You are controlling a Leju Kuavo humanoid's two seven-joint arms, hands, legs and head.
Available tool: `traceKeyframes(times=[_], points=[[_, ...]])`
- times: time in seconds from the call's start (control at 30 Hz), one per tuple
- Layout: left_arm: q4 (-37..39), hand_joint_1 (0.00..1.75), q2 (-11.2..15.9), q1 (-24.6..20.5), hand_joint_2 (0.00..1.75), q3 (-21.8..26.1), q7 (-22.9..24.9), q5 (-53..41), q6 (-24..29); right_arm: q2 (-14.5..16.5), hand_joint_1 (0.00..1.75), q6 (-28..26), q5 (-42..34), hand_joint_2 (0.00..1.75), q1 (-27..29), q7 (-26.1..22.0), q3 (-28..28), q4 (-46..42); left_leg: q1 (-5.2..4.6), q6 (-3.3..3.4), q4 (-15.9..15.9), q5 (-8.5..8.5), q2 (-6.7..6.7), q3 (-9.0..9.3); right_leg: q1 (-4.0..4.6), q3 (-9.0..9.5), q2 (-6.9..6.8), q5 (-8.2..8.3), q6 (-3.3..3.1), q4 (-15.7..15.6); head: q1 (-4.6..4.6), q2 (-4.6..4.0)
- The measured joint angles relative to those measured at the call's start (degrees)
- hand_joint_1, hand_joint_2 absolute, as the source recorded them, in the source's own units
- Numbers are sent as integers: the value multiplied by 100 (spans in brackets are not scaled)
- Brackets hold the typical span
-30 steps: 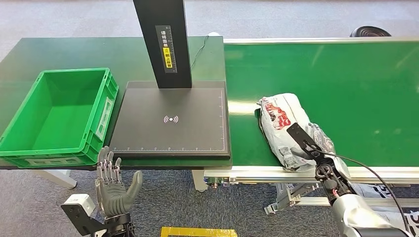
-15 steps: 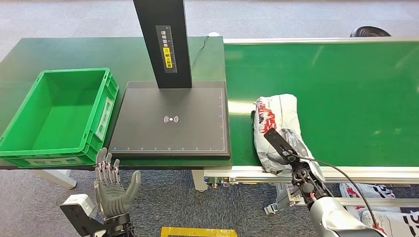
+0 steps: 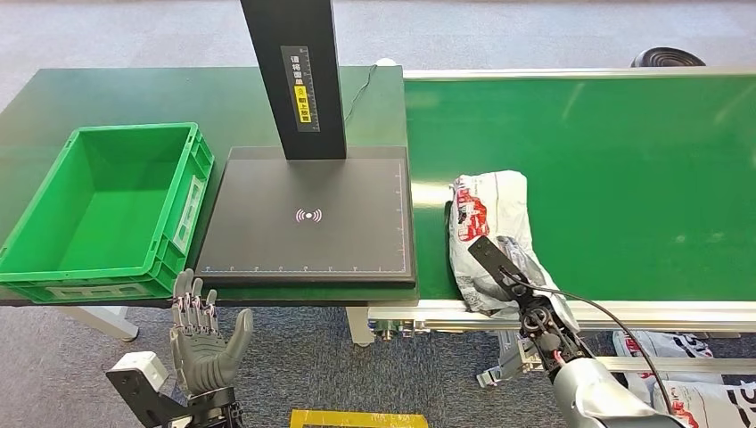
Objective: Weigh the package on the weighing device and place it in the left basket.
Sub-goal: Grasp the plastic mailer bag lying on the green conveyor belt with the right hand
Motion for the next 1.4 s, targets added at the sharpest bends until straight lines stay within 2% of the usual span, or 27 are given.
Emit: traceKeyframes(times=[0.5,0.73,0.9,1.13,1.23,1.4], points=[[0,0,0,0,175,4,0,53,-72,-42,175,48,-14,175,3,-109,-150,3,0,0,0,0,-2,3,0,3,0,0,0,0,1,0],[0,0,-1,0,175,47,0,61,-157,-40,175,46,-88,175,24,-321,-250,4,-1,0,0,0,-2,-1,-1,3,-1,0,0,0,0,0],[0,0,-35,-4,175,92,0,45,-204,-35,175,9,-278,175,-1,-783,-404,-10,-1,0,0,0,-3,-6,-2,3,-2,0,0,0,1,0],[41,0,-80,-27,175,122,0,35,-225,-3,175,-13,-777,175,-319,-1910,-677,-429,-2,2,0,4,-3,-3,-3,3,-2,1,1,0,0,0],[72,0,-84,-61,175,122,0,34,-233,26,175,31,-979,175,-346,-2112,-702,-776,-2,2,0,5,-4,-5,-3,3,-4,1,1,0,-1,-1],[123,0,-97,-133,175,120,0,5,-237,54,175,165,-1190,175,-355,-2163,-690,-1296,-2,3,0,4,-4,-6,-3,3,-4,1,1,0,0,0]])
